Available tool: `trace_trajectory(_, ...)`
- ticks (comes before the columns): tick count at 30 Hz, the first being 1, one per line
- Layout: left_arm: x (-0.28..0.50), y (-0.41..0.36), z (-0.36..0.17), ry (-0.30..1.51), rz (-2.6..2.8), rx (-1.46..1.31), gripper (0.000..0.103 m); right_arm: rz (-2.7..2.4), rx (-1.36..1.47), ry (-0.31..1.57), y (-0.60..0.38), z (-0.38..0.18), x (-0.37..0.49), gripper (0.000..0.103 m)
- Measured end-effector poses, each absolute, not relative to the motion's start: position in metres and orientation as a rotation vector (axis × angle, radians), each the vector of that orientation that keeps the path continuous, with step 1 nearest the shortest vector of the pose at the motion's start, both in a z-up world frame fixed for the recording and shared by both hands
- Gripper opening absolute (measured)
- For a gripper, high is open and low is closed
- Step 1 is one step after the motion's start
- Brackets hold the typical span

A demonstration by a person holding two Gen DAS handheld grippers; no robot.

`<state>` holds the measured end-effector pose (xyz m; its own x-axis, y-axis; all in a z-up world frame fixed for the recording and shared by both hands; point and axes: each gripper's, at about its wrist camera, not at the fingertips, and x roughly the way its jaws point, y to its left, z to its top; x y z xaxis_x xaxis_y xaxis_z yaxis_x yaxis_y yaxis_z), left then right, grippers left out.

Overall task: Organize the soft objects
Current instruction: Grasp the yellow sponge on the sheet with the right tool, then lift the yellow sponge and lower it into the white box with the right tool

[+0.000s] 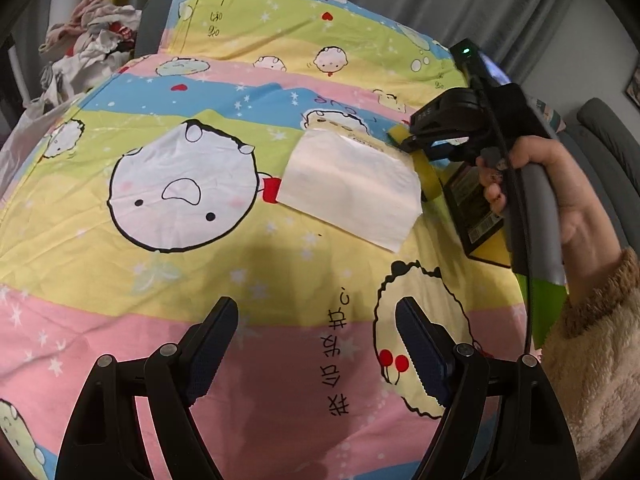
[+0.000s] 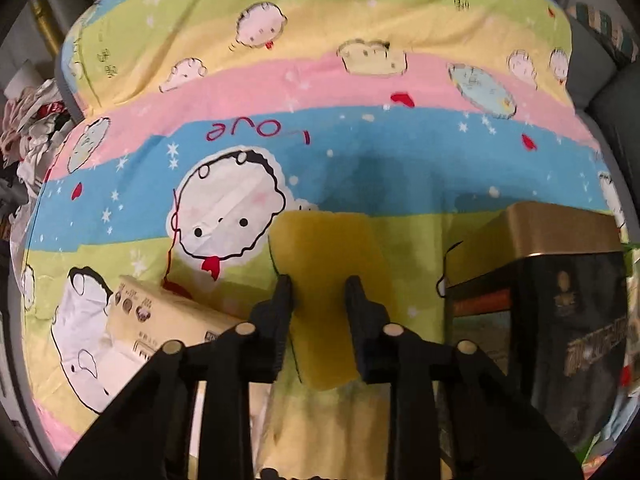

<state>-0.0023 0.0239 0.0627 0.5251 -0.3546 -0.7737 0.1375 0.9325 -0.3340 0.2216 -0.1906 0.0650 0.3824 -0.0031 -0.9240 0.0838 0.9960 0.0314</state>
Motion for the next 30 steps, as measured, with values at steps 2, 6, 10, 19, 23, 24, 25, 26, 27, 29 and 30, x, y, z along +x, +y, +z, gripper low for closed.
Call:
trace_trajectory(2, -0.005, 0.024, 0.066, 0.969, -0.296, -0.24, 0.081, -0.031, 0.073, 1.139, -0.189, 0.081, 0.21, 0.021)
trace_trajectory(6, -0.012, 0.026, 0.071, 0.954, -0.284, -0.237, 0.081, 0.044, 0.079, 0.993, -0.188, 0.131, 0.158, 0.021)
trace_trajectory(10, -0.02, 0.028, 0.073, 0.95, -0.28, -0.233, 0.081, 0.124, 0.038, 0.943, -0.177, 0.15, 0.096, 0.022)
trace_trajectory(19, -0.038, 0.037, 0.071, 0.973, -0.26, -0.237, 0.081, 0.247, 0.093, 1.165, -0.149, 0.081, 0.028, 0.025)
trace_trajectory(23, -0.043, 0.04, 0.069, 0.982, -0.253, -0.246, 0.081, 0.261, 0.184, 1.202, -0.143, 0.065, 0.032, 0.032)
trace_trajectory(24, -0.043, 0.04, 0.069, 0.983, -0.256, -0.254, 0.081, 0.271, 0.211, 1.202, -0.145, 0.066, 0.032, 0.04)
trace_trajectory(25, -0.043, 0.04, 0.069, 0.984, -0.261, -0.258, 0.081, 0.274, 0.223, 1.196, -0.145, 0.068, 0.029, 0.046)
trace_trajectory(26, -0.044, 0.039, 0.069, 0.982, -0.267, -0.262, 0.081, 0.267, 0.242, 1.175, -0.15, 0.072, 0.028, 0.061)
trace_trajectory(27, -0.045, 0.038, 0.07, 0.98, -0.275, -0.268, 0.081, 0.254, 0.25, 1.158, -0.154, 0.075, 0.027, 0.069)
trace_trajectory(29, -0.045, 0.033, 0.069, 0.979, -0.293, -0.283, 0.081, 0.229, 0.27, 1.132, -0.167, 0.08, 0.024, 0.07)
trace_trajectory(30, -0.044, 0.028, 0.068, 0.984, -0.313, -0.293, 0.081, 0.214, 0.29, 1.135, -0.177, 0.08, 0.024, 0.071)
